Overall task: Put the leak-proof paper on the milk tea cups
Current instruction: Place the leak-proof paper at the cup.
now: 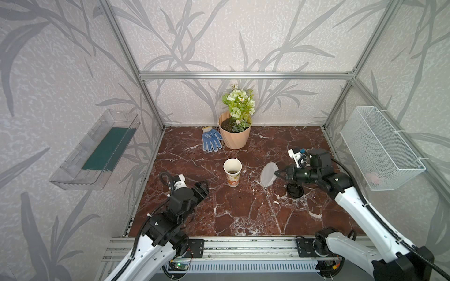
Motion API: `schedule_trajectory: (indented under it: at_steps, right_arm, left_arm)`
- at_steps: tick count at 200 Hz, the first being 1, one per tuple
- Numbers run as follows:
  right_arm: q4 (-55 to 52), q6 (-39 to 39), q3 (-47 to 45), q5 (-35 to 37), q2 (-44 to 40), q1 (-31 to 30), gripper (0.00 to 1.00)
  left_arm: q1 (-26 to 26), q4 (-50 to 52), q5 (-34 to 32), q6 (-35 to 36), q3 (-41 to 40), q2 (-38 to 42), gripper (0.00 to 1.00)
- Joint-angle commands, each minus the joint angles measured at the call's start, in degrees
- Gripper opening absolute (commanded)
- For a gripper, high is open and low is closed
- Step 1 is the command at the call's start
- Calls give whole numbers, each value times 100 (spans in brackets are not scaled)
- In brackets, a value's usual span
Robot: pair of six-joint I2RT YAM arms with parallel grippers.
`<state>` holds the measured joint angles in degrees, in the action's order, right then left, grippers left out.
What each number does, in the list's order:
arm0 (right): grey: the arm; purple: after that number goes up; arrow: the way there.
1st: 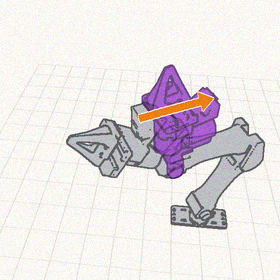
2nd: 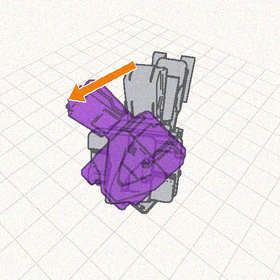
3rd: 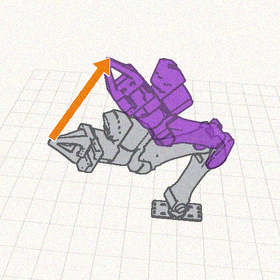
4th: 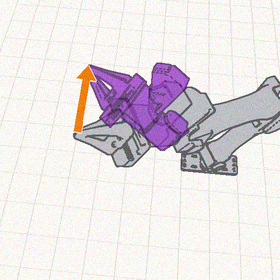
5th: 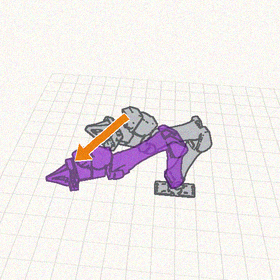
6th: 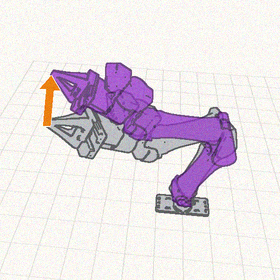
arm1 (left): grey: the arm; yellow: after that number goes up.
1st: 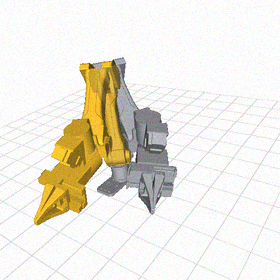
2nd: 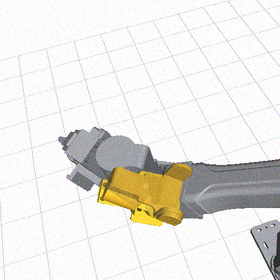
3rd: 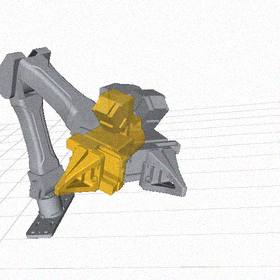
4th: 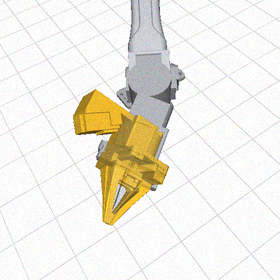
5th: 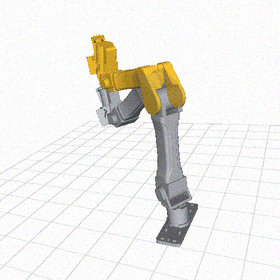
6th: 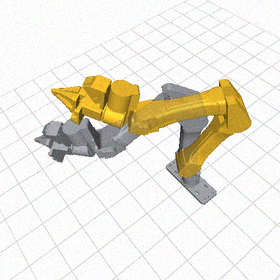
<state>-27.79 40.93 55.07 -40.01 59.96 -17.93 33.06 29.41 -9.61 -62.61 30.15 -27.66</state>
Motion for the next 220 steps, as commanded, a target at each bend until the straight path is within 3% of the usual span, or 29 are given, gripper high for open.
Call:
schedule_trajectory:
  at_steps: [1,65,125,169,220]
  right_arm:
    - [-176,391,577,-365,274,-43,0]
    - [1073,1115,1897,-505,1908,-1187,0]
    - [2573,1850,2099,-1331,3453,-1362,0]
    - [2286,1484,2040,-1270,3904,-1242,0]
    - [1788,1056,1923,-1088,3855,-1108,0]
  left_arm:
    - [-62,11,270,445,585,-611,79]
    - [-341,-1029,737,386,1364,-1685,83]
    - [-598,-1447,1062,-36,1219,-1994,85]
    - [-628,-1829,1268,-321,926,-2249,85]
    - [-677,-2050,1540,-313,896,-2567,85]
